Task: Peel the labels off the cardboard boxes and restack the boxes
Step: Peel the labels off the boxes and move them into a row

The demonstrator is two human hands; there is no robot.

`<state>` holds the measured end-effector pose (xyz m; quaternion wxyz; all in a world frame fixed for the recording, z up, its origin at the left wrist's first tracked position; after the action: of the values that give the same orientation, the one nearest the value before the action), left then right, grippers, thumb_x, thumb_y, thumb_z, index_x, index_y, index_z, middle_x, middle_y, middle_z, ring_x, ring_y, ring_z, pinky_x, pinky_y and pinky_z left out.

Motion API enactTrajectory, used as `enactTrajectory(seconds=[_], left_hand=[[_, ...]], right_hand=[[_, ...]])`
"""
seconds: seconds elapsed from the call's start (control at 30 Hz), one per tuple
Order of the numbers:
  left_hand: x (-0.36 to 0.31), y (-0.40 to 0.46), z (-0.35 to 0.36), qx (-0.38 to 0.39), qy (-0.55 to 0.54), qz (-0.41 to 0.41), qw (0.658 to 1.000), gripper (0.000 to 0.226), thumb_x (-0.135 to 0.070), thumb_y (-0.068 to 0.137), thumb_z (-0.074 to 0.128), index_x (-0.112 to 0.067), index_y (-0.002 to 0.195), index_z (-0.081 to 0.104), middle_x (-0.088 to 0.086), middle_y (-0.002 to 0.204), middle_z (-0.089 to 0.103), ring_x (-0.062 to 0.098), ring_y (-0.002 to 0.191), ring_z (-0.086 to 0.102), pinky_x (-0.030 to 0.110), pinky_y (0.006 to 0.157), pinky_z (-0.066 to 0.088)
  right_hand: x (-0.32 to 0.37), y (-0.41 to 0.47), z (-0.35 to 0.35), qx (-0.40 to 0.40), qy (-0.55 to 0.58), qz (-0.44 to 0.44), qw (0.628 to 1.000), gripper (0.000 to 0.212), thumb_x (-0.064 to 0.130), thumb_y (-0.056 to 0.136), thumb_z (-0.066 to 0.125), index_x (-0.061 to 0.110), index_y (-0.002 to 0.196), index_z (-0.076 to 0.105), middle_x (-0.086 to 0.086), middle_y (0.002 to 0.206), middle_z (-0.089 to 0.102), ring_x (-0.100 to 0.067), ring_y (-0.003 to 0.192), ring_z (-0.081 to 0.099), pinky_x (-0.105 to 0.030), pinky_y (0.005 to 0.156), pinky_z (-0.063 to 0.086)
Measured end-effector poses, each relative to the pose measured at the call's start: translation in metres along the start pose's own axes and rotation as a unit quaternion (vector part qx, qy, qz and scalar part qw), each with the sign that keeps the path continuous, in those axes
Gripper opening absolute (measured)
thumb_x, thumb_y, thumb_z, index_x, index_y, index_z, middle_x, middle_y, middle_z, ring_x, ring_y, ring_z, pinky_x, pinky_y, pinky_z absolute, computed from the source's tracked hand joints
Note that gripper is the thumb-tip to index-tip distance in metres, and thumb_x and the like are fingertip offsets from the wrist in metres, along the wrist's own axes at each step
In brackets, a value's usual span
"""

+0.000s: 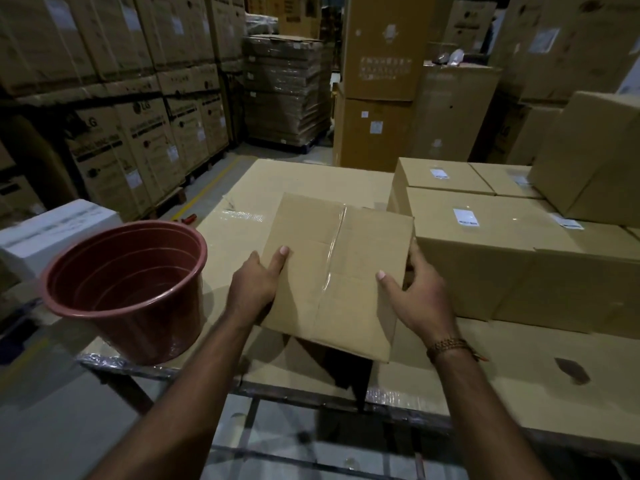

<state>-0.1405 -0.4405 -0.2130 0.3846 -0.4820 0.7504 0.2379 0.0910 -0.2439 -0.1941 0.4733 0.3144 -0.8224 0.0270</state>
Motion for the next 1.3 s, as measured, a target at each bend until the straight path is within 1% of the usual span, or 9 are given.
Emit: enactTrajectory(seconds=[0.17, 0.33, 0.5, 0.63, 0.77, 0.87, 1.0, 1.1, 1.3], left_hand=[[-0.007, 0.011, 0.003, -0.021, 0.004, -0.050, 0.999, 0.078, -0.073, 0.098, 0.049, -0.005, 0.136, 0.060, 0.017, 0.130, 0.066, 0.038, 0.115, 0.062, 0.040, 0.083, 0.045], [-0.021, 0.020, 0.000, -0.057, 0.033, -0.031, 0.997, 0.057, -0.048, 0.105, 0.056, -0.008, 0.144, 0.055, 0.018, 0.138, 0.063, 0.038, 0.124, 0.059, 0.039, 0.090, 0.044], [-0.025, 0.044, 0.002, -0.037, 0.092, 0.029, 0.995, 0.055, -0.040, 0.107, 0.055, -0.009, 0.150, 0.043, 0.020, 0.142, 0.060, 0.040, 0.128, 0.057, 0.042, 0.097, 0.047], [-0.032, 0.081, 0.007, 0.011, 0.116, 0.046, 0.992, 0.077, -0.033, 0.108, 0.057, -0.017, 0.168, 0.011, 0.020, 0.167, 0.025, 0.039, 0.147, 0.039, 0.046, 0.115, 0.039], [-0.041, 0.129, 0.018, 0.092, 0.221, 0.092, 0.967, 0.055, -0.026, 0.111, 0.045, -0.018, 0.164, 0.030, 0.021, 0.173, 0.006, 0.043, 0.152, 0.032, 0.046, 0.121, 0.033], [-0.039, 0.164, 0.015, 0.179, 0.284, 0.086, 0.938, 0.086, -0.060, 0.105, 0.047, -0.018, 0.169, 0.009, 0.022, 0.173, -0.012, 0.044, 0.157, 0.020, 0.047, 0.127, 0.025], [-0.033, 0.209, -0.003, 0.240, 0.328, 0.063, 0.911, 0.145, -0.099, 0.066, 0.055, -0.021, 0.167, -0.011, 0.014, 0.172, -0.026, 0.040, 0.161, -0.003, 0.055, 0.130, 0.014], [-0.026, 0.247, -0.017, 0.252, 0.367, 0.077, 0.892, 0.156, -0.095, 0.059, 0.067, -0.020, 0.166, -0.018, 0.015, 0.171, -0.028, 0.039, 0.161, -0.010, 0.053, 0.130, 0.011], [-0.013, 0.330, -0.046, 0.221, 0.389, 0.143, 0.883, 0.129, -0.059, 0.083, 0.080, -0.007, 0.167, -0.002, 0.016, 0.175, -0.009, 0.036, 0.162, -0.005, 0.045, 0.129, 0.011]], right_hand=[[0.002, -0.008, 0.002, 0.032, 0.018, 0.002, 0.999, 0.106, 0.036, 0.095, 0.077, 0.034, 0.170, 0.002, 0.003, 0.148, 0.060, -0.018, 0.132, 0.058, -0.026, 0.104, 0.042], [0.011, 0.011, 0.011, 0.072, -0.004, -0.012, 0.997, 0.090, 0.032, 0.092, 0.080, 0.038, 0.166, 0.028, -0.005, 0.161, 0.039, -0.026, 0.146, 0.043, -0.037, 0.119, 0.038], [0.007, 0.033, 0.045, 0.174, -0.004, 0.013, 0.985, 0.078, 0.045, 0.100, 0.069, 0.043, 0.166, 0.028, -0.004, 0.174, 0.020, -0.025, 0.162, 0.016, -0.043, 0.126, 0.022], [0.001, 0.069, 0.068, 0.139, 0.026, 0.024, 0.990, 0.054, 0.042, 0.105, 0.062, 0.034, 0.157, 0.050, 0.001, 0.162, 0.047, -0.020, 0.155, 0.034, -0.027, 0.118, 0.027], [0.006, 0.114, 0.085, 0.144, 0.061, 0.036, 0.987, 0.048, 0.040, 0.104, 0.065, 0.029, 0.151, 0.058, 0.009, 0.153, 0.057, -0.014, 0.143, 0.051, -0.026, 0.114, 0.038], [0.013, 0.145, 0.106, 0.148, 0.056, 0.034, 0.987, 0.048, 0.041, 0.105, 0.064, 0.031, 0.151, 0.058, 0.006, 0.154, 0.057, -0.017, 0.142, 0.052, -0.032, 0.115, 0.041], [0.024, 0.183, 0.146, 0.157, 0.040, 0.027, 0.986, 0.048, 0.044, 0.106, 0.061, 0.033, 0.152, 0.057, 0.004, 0.156, 0.056, -0.021, 0.143, 0.051, -0.035, 0.116, 0.040], [0.035, 0.210, 0.179, 0.156, 0.052, 0.022, 0.986, 0.046, 0.040, 0.107, 0.061, 0.031, 0.152, 0.058, 0.003, 0.156, 0.056, -0.021, 0.143, 0.051, -0.031, 0.114, 0.040], [0.056, 0.261, 0.255, 0.181, -0.038, 0.015, 0.983, 0.050, 0.053, 0.110, 0.039, 0.047, 0.159, 0.040, -0.018, 0.165, 0.041, -0.035, 0.152, 0.039, -0.047, 0.124, 0.036]])
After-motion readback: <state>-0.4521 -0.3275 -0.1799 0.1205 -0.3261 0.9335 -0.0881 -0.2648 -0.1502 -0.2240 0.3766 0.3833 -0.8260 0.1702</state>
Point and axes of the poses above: each hand's wrist, its own y-axis towards the middle knuckle, its own z-axis out of the palm, x = y × z, the point moved 4 cm from there along y, towards the middle knuckle
